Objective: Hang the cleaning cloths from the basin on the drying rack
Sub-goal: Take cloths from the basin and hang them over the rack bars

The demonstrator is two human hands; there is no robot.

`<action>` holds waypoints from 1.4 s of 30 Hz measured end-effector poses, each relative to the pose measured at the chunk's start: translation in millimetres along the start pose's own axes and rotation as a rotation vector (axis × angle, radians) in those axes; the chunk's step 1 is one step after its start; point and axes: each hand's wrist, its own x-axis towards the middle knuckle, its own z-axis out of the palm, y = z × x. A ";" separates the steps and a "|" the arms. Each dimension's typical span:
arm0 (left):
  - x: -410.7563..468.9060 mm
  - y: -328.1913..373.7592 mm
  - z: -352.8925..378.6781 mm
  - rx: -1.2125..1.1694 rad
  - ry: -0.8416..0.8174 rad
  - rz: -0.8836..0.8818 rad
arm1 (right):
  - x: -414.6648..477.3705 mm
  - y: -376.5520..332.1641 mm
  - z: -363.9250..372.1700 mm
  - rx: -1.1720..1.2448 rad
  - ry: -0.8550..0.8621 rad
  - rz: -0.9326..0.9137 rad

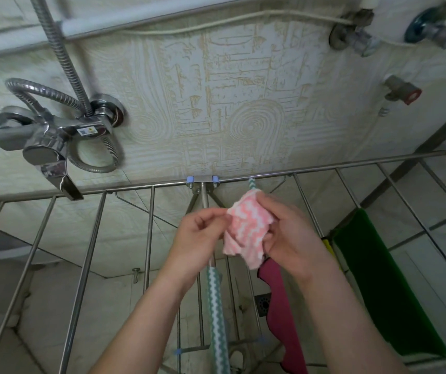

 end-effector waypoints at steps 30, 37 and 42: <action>47.4 6.9 -94.1 0.216 0.100 0.025 | 66.9 -9.4 -11.2 -0.715 0.068 -0.115; 102.2 -63.9 -85.6 0.491 0.372 -0.108 | 139.1 35.4 -18.8 -1.129 0.380 -0.127; 118.9 -67.7 -83.6 0.511 0.421 -0.130 | 148.8 42.4 -9.9 -1.133 0.416 -0.192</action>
